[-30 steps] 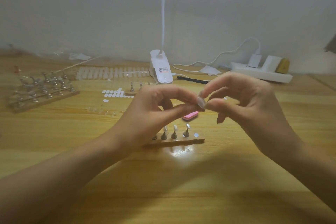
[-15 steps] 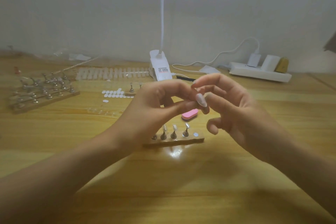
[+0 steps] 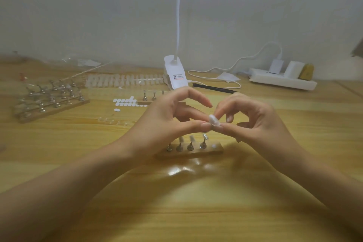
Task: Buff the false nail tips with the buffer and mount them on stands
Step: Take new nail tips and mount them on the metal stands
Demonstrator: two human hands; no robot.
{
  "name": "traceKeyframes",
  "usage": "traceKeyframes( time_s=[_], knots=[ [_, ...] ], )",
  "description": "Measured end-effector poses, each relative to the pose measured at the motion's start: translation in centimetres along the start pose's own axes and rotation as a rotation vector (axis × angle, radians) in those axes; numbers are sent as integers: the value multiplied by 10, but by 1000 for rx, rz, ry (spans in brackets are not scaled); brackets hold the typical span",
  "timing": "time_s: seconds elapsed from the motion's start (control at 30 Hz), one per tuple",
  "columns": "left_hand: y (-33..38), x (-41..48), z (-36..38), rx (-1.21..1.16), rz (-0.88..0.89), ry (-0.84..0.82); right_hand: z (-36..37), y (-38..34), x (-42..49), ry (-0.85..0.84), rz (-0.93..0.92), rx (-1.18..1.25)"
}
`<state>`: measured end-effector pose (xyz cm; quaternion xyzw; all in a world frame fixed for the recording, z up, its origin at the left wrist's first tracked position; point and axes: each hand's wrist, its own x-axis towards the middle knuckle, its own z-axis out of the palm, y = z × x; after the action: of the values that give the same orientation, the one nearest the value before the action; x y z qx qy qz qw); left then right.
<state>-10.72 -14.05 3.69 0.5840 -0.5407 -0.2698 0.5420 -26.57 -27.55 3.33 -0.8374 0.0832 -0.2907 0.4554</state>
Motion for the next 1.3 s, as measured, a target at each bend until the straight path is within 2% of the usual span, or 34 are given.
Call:
traceKeyframes(
  time_s=[0.17, 0.3, 0.43, 0.53, 0.73, 0.83, 0.93, 1.03, 1.17, 1.23, 1.3],
  knots=[
    [-3, 0, 0, 12, -21, 6, 3, 7, -3, -20, -41, -5],
    [-1, 0, 3, 132, 59, 14, 3, 8, -5, 6, -46, 79],
    [2, 3, -5, 299, 155, 58, -5, 17, -5, 28, 127, 58],
    [0, 7, -17, 234, 127, 180, -7, 23, -8, -51, 264, 19],
    [-13, 9, -23, 141, 36, 295, -1, 26, -5, -50, 246, -78],
    [-16, 9, -24, 148, 38, 308, -3, 24, -5, -141, 266, -54],
    [-20, 11, -26, 137, 41, 319, -2, 23, -3, -194, 208, -249],
    [-21, 11, -25, 128, 50, 345, -13, 20, -3, -220, 177, -322],
    [-27, 11, -19, 110, 102, 296, -71, 25, -23, -304, 132, -623],
    [-29, 9, -13, 166, 134, 275, -114, 36, -41, -229, 215, -800],
    [-25, 6, -2, 271, 118, 240, -162, 54, -55, -54, 384, -912]
  ],
)
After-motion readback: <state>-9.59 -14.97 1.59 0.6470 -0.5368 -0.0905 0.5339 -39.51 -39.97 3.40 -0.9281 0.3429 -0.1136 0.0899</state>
